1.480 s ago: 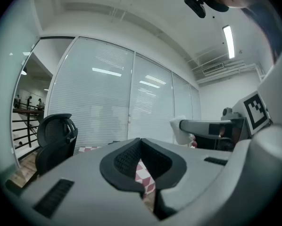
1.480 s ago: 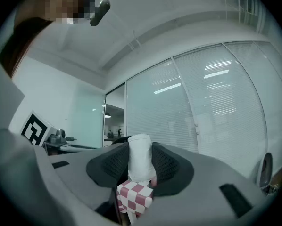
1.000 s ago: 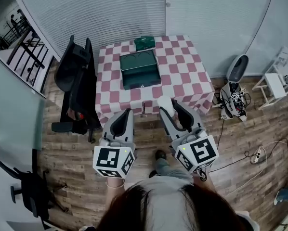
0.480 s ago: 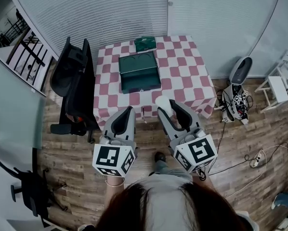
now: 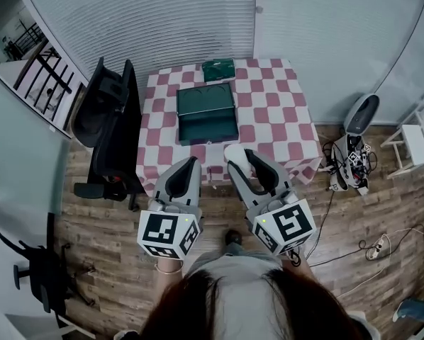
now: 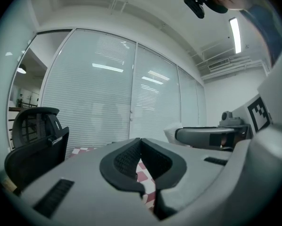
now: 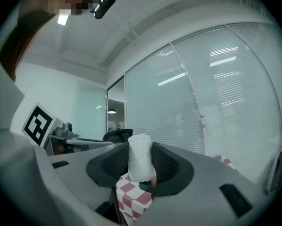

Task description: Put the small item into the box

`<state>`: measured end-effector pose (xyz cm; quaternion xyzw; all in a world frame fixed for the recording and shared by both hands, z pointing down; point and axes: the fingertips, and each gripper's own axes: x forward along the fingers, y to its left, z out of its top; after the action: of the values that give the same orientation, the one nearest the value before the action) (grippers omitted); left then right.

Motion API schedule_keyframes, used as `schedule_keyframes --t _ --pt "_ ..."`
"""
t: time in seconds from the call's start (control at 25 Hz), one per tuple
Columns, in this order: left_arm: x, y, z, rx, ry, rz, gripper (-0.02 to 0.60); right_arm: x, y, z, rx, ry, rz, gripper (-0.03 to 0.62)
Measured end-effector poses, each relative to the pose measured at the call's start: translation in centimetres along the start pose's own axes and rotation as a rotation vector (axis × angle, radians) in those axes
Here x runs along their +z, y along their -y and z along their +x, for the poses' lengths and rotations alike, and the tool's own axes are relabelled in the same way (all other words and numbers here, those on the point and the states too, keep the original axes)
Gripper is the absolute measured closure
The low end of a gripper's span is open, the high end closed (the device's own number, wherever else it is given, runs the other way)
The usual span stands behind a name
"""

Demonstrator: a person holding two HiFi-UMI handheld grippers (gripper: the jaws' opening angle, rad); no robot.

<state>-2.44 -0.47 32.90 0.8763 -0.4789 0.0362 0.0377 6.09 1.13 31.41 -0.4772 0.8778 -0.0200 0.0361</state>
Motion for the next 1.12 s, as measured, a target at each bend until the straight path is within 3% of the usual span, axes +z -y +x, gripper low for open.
schedule_keyframes --t 0.52,1.12 --pt "-0.4 -0.9 1.2 0.036 -0.014 -0.028 0.574 -1.1 0.9 2.0 0.050 -0.025 0.027 0.424" --pt "-0.6 -3.8 4.6 0.034 -0.021 -0.028 0.574 -2.3 3.0 5.5 0.049 -0.056 0.020 0.424"
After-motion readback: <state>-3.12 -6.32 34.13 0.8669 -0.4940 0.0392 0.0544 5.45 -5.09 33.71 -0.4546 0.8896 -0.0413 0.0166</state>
